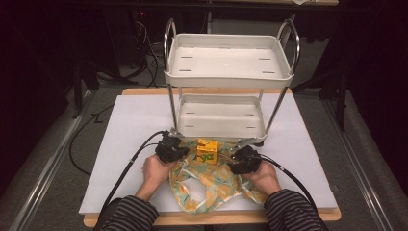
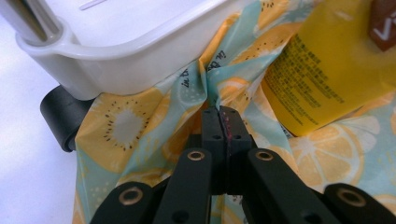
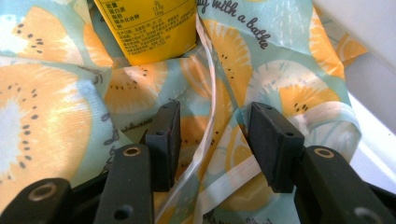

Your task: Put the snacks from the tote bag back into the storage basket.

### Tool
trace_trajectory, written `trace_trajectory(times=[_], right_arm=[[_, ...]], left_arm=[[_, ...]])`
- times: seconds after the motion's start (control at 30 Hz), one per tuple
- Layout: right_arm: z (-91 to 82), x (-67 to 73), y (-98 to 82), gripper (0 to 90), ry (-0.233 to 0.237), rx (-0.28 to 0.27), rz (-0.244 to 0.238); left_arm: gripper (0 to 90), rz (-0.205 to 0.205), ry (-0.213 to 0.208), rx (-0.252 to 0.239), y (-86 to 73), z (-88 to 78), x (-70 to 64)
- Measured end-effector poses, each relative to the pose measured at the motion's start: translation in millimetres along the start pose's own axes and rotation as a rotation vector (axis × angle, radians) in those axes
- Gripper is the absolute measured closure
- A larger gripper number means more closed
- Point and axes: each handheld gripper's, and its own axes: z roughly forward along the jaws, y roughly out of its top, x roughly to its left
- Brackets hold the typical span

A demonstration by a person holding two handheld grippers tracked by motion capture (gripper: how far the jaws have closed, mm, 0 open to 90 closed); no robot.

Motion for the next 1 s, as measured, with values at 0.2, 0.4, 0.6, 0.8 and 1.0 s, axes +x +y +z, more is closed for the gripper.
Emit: trace_trajectory(times=[0.2,0.4,0.6,0.8,1.0], right_arm=[[0.0,-0.9,-0.7,55.1,0.004,-0.004,-0.004],[-0.6,0.7,-4.4,51.4,0.005,-0.024,-0.005],[-0.3,0.8,-4.3,50.3,0.01,-0.025,0.004],[-0.1,1.2,-4.2,49.4,0.01,-0.025,0.006],[0.2,1.9,-4.4,48.7,0.003,-0.029,0.008]], left_arm=[[73.9,0.048,-0.025,-0.022,-1.0,-8.6,-2.2],[50.0,0.079,-0.036,-0.081,2.6,-22.3,-9.8],[44.8,0.072,-0.095,-0.119,3.9,-33.8,-18.3],[42.0,0.057,-0.127,-0.146,9.2,-45.8,-23.5],[40.1,0.081,-0.175,-0.159,6.7,-53.1,-35.1]])
